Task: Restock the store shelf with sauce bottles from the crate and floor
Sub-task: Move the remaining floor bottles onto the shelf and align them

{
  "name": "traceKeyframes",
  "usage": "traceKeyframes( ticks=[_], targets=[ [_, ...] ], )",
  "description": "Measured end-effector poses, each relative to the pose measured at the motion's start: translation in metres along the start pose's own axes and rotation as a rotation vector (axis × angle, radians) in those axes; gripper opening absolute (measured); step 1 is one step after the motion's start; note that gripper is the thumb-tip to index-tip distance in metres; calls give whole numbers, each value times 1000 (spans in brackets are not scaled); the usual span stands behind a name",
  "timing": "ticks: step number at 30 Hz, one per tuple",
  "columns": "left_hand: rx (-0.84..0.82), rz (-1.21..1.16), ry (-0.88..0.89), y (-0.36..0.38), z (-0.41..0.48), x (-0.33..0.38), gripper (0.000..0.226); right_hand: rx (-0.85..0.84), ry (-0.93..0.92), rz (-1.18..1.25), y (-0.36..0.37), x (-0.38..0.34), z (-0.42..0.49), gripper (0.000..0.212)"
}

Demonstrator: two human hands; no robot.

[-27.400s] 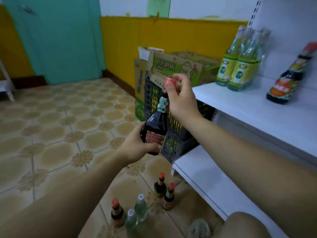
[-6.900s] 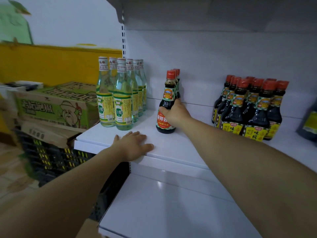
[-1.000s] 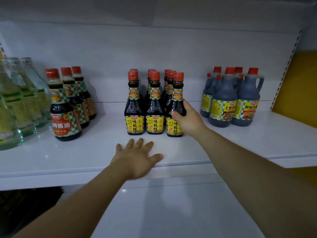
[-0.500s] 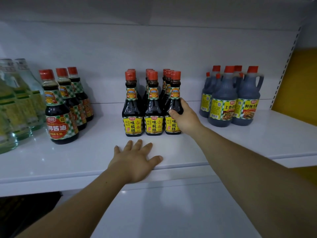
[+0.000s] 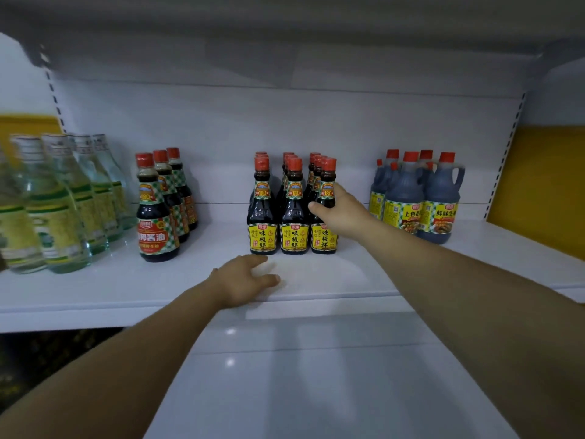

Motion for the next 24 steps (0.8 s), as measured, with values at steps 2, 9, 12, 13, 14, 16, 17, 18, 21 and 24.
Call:
traceKeyframes(
  ticks=[2, 9, 12, 13, 14, 16, 17, 18, 21, 24],
  targets=[
    [44, 34, -6, -18, -15, -17, 69, -25, -72, -40, 0, -27, -12, 71],
    [128, 66, -114, -71, -103, -93, 76, -151, -213, -71, 40, -123, -52, 67],
    [142, 48, -207, -85, -142, -136, 78, -246, -288, -66, 74, -163, -72, 72],
    [142, 42, -244, -87, -154, -151, 79, -271, -323, -65, 86, -176, -79, 68],
    [143, 37, -279, -88, -166, -166, 79, -297, -353, -54, 100, -188, -86, 63],
    [149, 12, -359, -85, -187, -194, 80, -352, -401, -13, 130, -208, -99, 58],
    [152, -4, -401, -83, -197, -208, 80, -382, -422, 10, 147, -217, -105, 61],
    [153, -18, -442, -79, -205, -221, 80, -417, -437, 27, 164, -224, -110, 66],
    [141, -47, -547, -65, -230, -259, 79, -551, -473, 54, 214, -243, -127, 71],
    [125, -59, -645, -48, -254, -299, 79, -662, -506, 97, 262, -259, -148, 71]
  ],
)
Point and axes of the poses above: each hand's wrist, its own z-axis towards the middle knuckle, its own y-axis out of the palm, x = y × z, the point moved 6 cm from there along z, towards the middle knuckle, and after that the axes turned 14 degrees about -y, right-handed, at the moved point
